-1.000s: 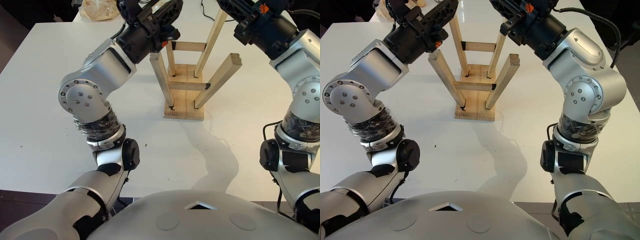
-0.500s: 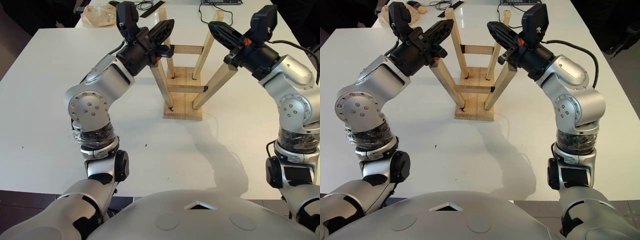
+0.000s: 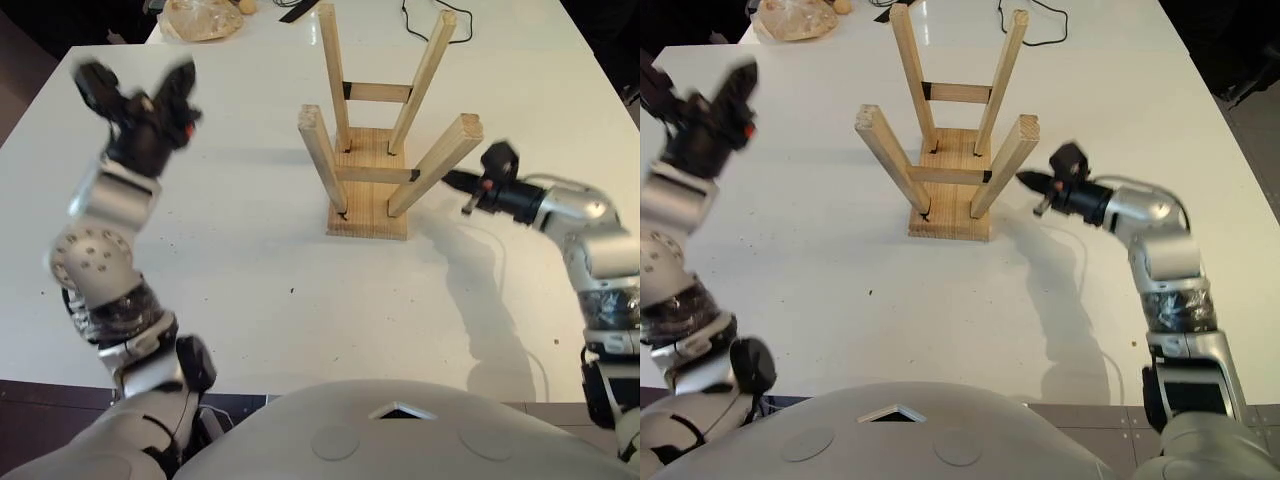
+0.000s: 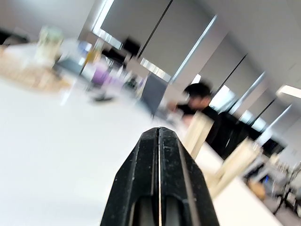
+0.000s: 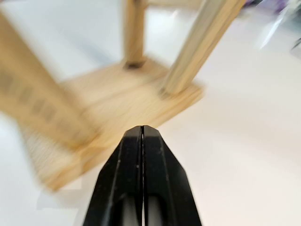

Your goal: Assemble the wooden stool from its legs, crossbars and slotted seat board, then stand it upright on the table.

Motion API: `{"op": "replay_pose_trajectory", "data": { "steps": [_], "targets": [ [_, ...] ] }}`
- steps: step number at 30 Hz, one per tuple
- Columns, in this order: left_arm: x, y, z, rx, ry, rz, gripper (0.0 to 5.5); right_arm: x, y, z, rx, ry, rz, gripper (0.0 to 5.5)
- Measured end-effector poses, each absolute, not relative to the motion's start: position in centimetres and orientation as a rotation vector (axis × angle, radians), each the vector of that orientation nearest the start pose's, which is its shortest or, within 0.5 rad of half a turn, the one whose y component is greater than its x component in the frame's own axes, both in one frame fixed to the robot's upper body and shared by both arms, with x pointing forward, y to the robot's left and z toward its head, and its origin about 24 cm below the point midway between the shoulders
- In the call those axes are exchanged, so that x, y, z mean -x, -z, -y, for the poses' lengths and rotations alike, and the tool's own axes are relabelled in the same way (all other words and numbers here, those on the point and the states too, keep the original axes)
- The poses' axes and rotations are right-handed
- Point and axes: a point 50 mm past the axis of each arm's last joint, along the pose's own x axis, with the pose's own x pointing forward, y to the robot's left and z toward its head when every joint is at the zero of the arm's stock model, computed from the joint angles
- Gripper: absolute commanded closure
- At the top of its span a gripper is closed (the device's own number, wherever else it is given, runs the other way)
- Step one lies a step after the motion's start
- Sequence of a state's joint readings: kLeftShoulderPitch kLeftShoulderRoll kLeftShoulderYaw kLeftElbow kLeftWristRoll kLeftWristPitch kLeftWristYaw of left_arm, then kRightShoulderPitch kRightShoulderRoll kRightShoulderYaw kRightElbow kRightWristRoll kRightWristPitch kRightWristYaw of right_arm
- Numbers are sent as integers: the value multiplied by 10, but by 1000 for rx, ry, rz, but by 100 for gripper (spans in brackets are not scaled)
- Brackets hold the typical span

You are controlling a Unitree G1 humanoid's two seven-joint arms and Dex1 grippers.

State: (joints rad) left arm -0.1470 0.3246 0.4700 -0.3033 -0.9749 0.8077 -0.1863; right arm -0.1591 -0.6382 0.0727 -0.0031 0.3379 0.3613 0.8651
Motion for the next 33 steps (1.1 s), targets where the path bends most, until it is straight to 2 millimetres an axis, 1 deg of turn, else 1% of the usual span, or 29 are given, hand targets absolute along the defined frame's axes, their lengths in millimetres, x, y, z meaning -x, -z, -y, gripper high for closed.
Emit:
{"op": "replay_pose_trajectory", "data": {
  "steps": [2,3,5,6,8,10,12,14,15,16,18,19,20,23,25,28,31,33],
  "targets": [
    [-235,-101,-225,567,351,-196,549,-254,-74,200,180,-922,-324,550],
    [-222,-83,-216,556,396,-266,549,-254,-75,192,167,-937,-294,550],
    [-202,-63,-198,531,496,-357,549,-254,-73,179,151,-946,-266,550],
    [-197,-59,-193,504,533,-381,549,-254,-71,175,146,-944,-262,550],
    [-191,-51,-189,443,569,-413,549,-255,-71,172,156,-938,-255,550],
    [-187,-44,-191,393,578,-446,549,-255,-73,179,206,-928,-266,550],
    [-180,-37,-192,357,596,-486,549,-256,-72,199,280,-904,-315,550],
    [-174,-30,-193,334,598,-522,549,-260,-73,212,310,-862,-326,550],
    [-173,-26,-192,323,599,-537,549,-263,-75,213,319,-848,-320,550],
    [-174,-24,-189,319,607,-534,549,-267,-77,211,317,-846,-304,550],
    [-180,-23,-181,313,623,-523,549,-273,-85,192,291,-884,-240,550],
    [-185,-22,-173,317,632,-515,549,-272,-87,174,255,-939,-199,550],
    [-187,-21,-168,322,636,-512,549,-270,-87,165,234,-961,-190,550],
    [-193,-18,-156,333,626,-504,549,-262,-82,145,201,-1026,-200,550],
    [-195,-17,-152,332,614,-496,549,-255,-78,137,186,-1056,-220,550],
    [-200,-16,-156,326,547,-473,549,-246,-73,120,154,-1103,-242,550],
    [-211,-16,-171,303,466,-441,549,-241,-67,93,100,-1135,-254,550],
    [-216,-17,-181,284,424,-431,549,-240,-68,76,75,-1152,-238,550]
  ]
}}
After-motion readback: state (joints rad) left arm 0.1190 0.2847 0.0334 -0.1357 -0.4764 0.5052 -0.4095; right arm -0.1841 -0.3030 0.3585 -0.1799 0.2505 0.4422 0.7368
